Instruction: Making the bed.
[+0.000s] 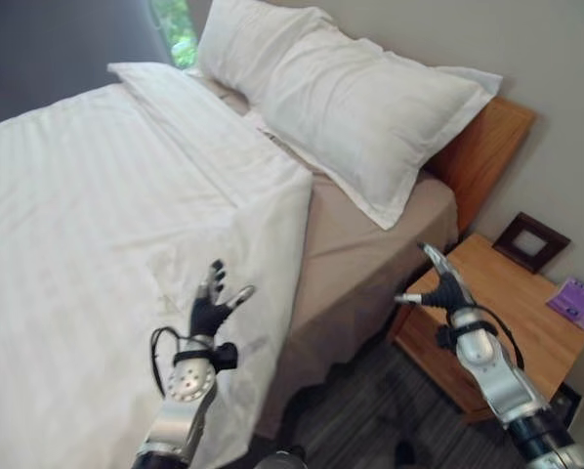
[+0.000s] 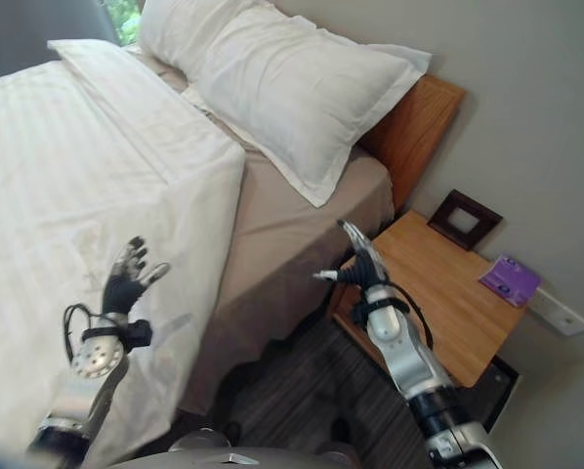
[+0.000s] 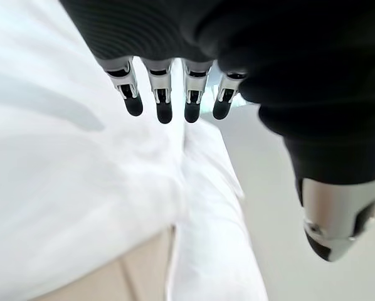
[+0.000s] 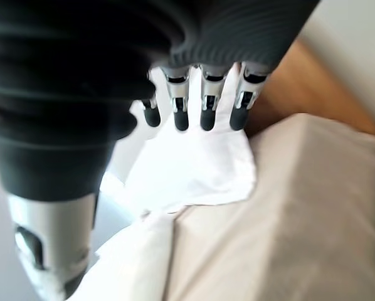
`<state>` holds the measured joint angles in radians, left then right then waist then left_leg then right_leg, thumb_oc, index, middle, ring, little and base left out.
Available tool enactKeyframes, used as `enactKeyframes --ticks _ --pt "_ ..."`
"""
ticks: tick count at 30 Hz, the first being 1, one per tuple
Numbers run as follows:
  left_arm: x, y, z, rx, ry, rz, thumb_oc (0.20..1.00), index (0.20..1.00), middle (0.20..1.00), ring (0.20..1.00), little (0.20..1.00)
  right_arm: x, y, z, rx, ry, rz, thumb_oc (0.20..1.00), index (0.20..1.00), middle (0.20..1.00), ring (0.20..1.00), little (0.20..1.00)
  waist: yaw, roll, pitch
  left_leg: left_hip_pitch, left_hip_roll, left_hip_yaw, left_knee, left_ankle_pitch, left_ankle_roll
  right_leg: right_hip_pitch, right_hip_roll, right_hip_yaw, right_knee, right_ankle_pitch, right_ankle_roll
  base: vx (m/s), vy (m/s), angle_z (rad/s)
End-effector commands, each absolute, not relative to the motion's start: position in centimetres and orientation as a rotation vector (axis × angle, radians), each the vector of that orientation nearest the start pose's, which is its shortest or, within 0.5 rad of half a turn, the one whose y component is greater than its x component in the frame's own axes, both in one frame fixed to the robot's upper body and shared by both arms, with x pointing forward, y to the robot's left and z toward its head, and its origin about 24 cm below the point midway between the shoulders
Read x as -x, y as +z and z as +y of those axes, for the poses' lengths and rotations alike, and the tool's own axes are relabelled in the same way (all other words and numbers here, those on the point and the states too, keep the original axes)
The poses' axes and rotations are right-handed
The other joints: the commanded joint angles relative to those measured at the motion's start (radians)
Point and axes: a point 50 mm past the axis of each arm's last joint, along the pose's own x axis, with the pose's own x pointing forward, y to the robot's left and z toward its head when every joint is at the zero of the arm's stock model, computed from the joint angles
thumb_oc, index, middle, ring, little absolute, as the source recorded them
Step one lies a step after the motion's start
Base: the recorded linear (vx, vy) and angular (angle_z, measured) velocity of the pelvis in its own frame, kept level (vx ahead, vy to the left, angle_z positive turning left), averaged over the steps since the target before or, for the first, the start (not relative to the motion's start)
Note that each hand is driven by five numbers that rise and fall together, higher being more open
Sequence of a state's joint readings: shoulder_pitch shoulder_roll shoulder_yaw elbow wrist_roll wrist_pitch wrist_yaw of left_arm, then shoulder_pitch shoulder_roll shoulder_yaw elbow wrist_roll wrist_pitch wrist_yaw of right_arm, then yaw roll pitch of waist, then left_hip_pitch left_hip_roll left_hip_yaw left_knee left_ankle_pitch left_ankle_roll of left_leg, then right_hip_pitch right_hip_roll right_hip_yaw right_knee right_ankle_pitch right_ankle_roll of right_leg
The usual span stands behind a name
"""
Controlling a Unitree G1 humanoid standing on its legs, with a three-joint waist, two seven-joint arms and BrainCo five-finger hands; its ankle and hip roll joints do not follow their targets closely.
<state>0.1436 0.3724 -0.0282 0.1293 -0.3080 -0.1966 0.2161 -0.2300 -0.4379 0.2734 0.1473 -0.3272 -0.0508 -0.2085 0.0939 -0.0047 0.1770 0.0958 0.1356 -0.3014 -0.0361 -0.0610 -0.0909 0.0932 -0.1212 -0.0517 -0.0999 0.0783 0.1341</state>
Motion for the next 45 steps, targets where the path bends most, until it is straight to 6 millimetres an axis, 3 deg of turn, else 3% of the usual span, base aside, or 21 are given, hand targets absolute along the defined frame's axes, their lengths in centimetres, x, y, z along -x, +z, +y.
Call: enactKeyframes --ticks 1,3,4,5,6,8,12,14,17,18,20,22,25,26,27,28,29,31,34,39,45 --pt "-22.4 5.1 25.5 0.008 0.312 -0.126 1.0 1.0 1.0 1.0 1.0 -30.9 12.7 -15.1 0.797 0.066 -0.453 1.0 1.0 1.0 1.0 1.0 0.037 -0.017 -0.029 -0.028 0.088 0.117 0.051 -0.004 -0.039 -0.005 -0.069 -0.017 0.013 -0.144 0.006 0.09 -0.205 0.65" --pt "-22.6 5.3 25.4 0.033 0.327 -0.136 1.0 1.0 1.0 1.0 1.0 -31.2 13.3 -14.9 0.81 0.059 -0.474 1.0 1.0 1.0 1.0 1.0 0.032 -0.016 -0.02 -0.056 0.081 0.142 0.069 0.009 -0.033 0.005 -0.073 -0.054 0.013 -0.154 0.001 0.04 -0.136 0.78" --pt "-22.9 5.7 25.3 0.057 0.344 -0.162 1.0 1.0 1.0 1.0 1.0 -31.3 14.1 -15.5 0.83 0.021 -0.498 1.0 1.0 1.0 1.0 1.0 0.013 -0.018 -0.005 -0.096 0.076 0.318 0.093 0.014 -0.002 0.034 -0.078 -0.136 0.013 -0.182 -0.012 0.03 -0.184 0.71" --pt "-22.9 5.9 25.3 0.055 0.349 -0.171 1.0 1.0 1.0 1.0 1.0 -31.3 14.4 -15.9 0.836 -0.003 -0.503 1.0 1.0 1.0 1.0 1.0 0.001 -0.023 0.0 -0.113 0.07 0.435 0.114 0.007 0.011 0.042 -0.079 -0.178 0.013 -0.19 -0.015 -0.01 -0.178 0.97" --pt "-22.9 6.0 25.3 0.054 0.35 -0.172 1.0 1.0 1.0 1.0 1.0 -31.3 14.4 -15.9 0.836 -0.004 -0.504 1.0 1.0 1.0 1.0 1.0 0.001 -0.024 -0.003 -0.119 0.069 0.434 0.114 0.01 0.012 0.036 -0.081 -0.178 0.013 -0.187 -0.015 -0.03 -0.133 1.52" --pt "-22.4 6.5 25.8 0.042 0.363 -0.195 1.0 1.0 1.0 1.0 1.0 -31.3 15.6 -16.8 0.864 -0.076 -0.539 1.0 1.0 1.0 1.0 1.0 -0.01 -0.02 -0.005 -0.157 0.005 0.664 0.205 -0.071 0.052 0.065 -0.059 -0.27 0.013 -0.221 -0.03 0.08 -0.207 1.79" --pt "-21.8 6.4 26.4 -0.017 0.359 -0.18 1.0 1.0 1.0 1.0 1.0 -31.4 17.1 -18.4 0.88 -0.153 -0.569 1.0 1.0 1.0 1.0 1.0 -0.009 -0.008 -0.024 -0.159 -0.021 0.828 0.205 -0.099 0.09 0.089 -0.011 -0.386 0.017 -0.255 -0.059 0.07 -0.097 1.29" --pt "-21.2 5.7 26.6 -0.031 0.371 -0.143 1.0 1.0 1.0 1.0 1.0 -31.5 17.0 -18.4 0.879 -0.144 -0.559 1.0 1.0 1.0 1.0 1.0 0.003 -0.013 -0.028 -0.151 -0.044 0.807 0.176 -0.101 0.105 0.099 -0.009 -0.408 0.02 -0.245 -0.056 0.14 0.02 0.94" --pt "-20.7 4.8 27.2 -0.037 0.399 -0.094 1.0 1.0 1.0 1.0 1.0 -32.0 16.4 -18.1 0.847 -0.131 -0.522 1.0 1.0 1.0 1.0 1.0 0.041 -0.051 -0.01 -0.146 -0.066 0.737 0.139 -0.09 0.112 0.078 -0.025 -0.452 0.134 -0.225 -0.033 0.16 0.001 0.42" --pt "-20.6 4.4 27.3 -0.06 0.396 -0.067 1.0 1.0 1.0 1.0 1.0 -32.2 16.6 -17.7 0.84 -0.123 -0.527 1.0 1.0 1.0 1.0 1.0 0.047 -0.067 -0.003 -0.131 -0.078 0.737 0.112 -0.092 0.133 0.058 -0.036 -0.454 0.208 -0.22 -0.003 0.21 0.081 0.67" --pt "-20.9 4.5 27.5 -0.123 0.366 -0.05 1.0 1.0 1.0 1.0 1.0 -32.5 17.6 -17.2 0.897 -0.127 -0.576 1.0 1.0 1.0 1.0 1.0 0.038 -0.093 0.012 -0.066 -0.105 0.716 0.024 -0.103 0.177 -0.035 -0.086 -0.421 0.452 -0.141 0.108 0.27 0.105 0.74" --pt "-21.3 4.7 27.4 -0.135 0.361 -0.057 1.0 1.0 1.0 1.0 1.0 -32.9 18.2 -17.3 0.917 -0.152 -0.59 1.0 1.0 1.0 1.0 1.0 0.017 -0.084 0.026 -0.031 -0.093 0.687 -0.021 -0.093 0.183 -0.119 -0.076 -0.352 0.598 -0.112 0.128 0.15 0.028 0.66" --pt "-22.1 4.9 26.7 -0.121 0.337 -0.067 1.0 1.0 1.0 1.0 1.0 -33.4 18.8 -17.4 0.92 -0.181 -0.596 1.0 1.0 1.0 1.0 1.0 0.009 -0.074 0.041 -0.023 -0.075 0.66 -0.041 -0.058 0.17 -0.185 -0.069 -0.293 0.608 -0.134 0.109 0.11 -0.067 0.67" --pt "-22.4 4.9 26.4 -0.118 0.317 -0.067 1.0 1.0 1.0 1.0 1.0 -33.7 18.7 -17.6 0.924 -0.19 -0.582 1.0 1.0 1.0 1.0 1.0 0.009 -0.071 0.043 -0.026 -0.069 0.636 -0.044 -0.052 0.158 -0.19 -0.069 -0.274 0.562 -0.162 0.083 0.2 -0.26 0.43" --pt "-22.8 4.9 25.8 -0.115 0.272 -0.064 1.0 1.0 1.0 1.0 1.0 -34.0 18.4 -17.7 0.918 -0.192 -0.555 1.0 1.0 1.0 1.0 1.0 0.001 -0.069 0.048 -0.035 -0.058 0.58 -0.045 -0.044 0.131 -0.185 -0.078 -0.214 0.412 -0.213 0.025 0.21 -0.212 0.64" --pt "-22.8 4.9 25.8 -0.115 0.272 -0.064 1.0 1.0 1.0 1.0 1.0 -34.0 18.4 -17.7 0.918 -0.192 -0.555 1.0 1.0 1.0 1.0 1.0 -0.003 -0.067 0.049 -0.033 -0.055 0.575 -0.045 -0.043 0.129 -0.176 -0.075 -0.22 0.403 -0.21 0.023 0.25 -0.319 0.91" --pt "-22.9 5.1 25.8 -0.122 0.254 -0.065 1.0 1.0 1.0 1.0 1.0 -34.2 18.5 -17.6 0.939 -0.186 -0.55 1.0 1.0 1.0 1.0 1.0 -0.004 -0.071 0.048 -0.035 -0.057 0.524 -0.049 -0.045 0.112 -0.164 -0.079 -0.12 0.227 -0.199 0.002 0.17 -0.267 0.91" --pt "-23.0 5.2 26.1 -0.151 0.257 -0.06 1.0 1.0 1.0 1.0 1.0 -34.4 18.2 -17.1 0.951 -0.18 -0.542 1.0 1.0 1.0 1.0 1.0 0.006 -0.083 0.037 -0.033 -0.052 0.502 -0.051 -0.056 0.106 -0.166 -0.095 -0.074 0.162 -0.133 0.013 0.2 -0.304 0.77" --pt "-22.6 4.7 26.2 -0.171 0.259 -0.039 1.0 1.0 1.0 1.0 1.0 -34.8 17.9 -16.0 0.984 -0.145 -0.537 1.0 1.0 1.0 1.0 1.0 0.026 -0.101 0.033 -0.025 -0.062 0.488 -0.049 -0.053 0.096 -0.137 -0.107 -0.114 0.125 -0.119 0.017 0.17 -0.167 0.63" --pt "-21.2 2.9 26.2 -0.129 0.269 0.026 1.0 1.0 1.0 1.0 1.0 -36.1 17.6 -15.5 1.099 -0.123 -0.504 1.0 1.0 1.0 1.0 1.0 0.047 -0.087 0.026 -0.035 -0.042 0.459 -0.051 -0.035 0.071 -0.089 -0.086 -0.161 0.06 -0.105 0.006 0.13 -0.143 0.29" --pt "-20.9 2.7 26.8 -0.128 0.28 0.037 1.0 1.0 1.0 1.0 1.0 -38.2 16.9 -16.3 1.369 -0.15 -0.437 1.0 1.0 1.0 1.0 1.0 0.072 -0.063 0.053 -0.101 -0.021 0.426 -0.051 0.001 0.04 -0.092 -0.057 -0.192 0.025 -0.111 -0.01 0.02 -0.125 0.08"
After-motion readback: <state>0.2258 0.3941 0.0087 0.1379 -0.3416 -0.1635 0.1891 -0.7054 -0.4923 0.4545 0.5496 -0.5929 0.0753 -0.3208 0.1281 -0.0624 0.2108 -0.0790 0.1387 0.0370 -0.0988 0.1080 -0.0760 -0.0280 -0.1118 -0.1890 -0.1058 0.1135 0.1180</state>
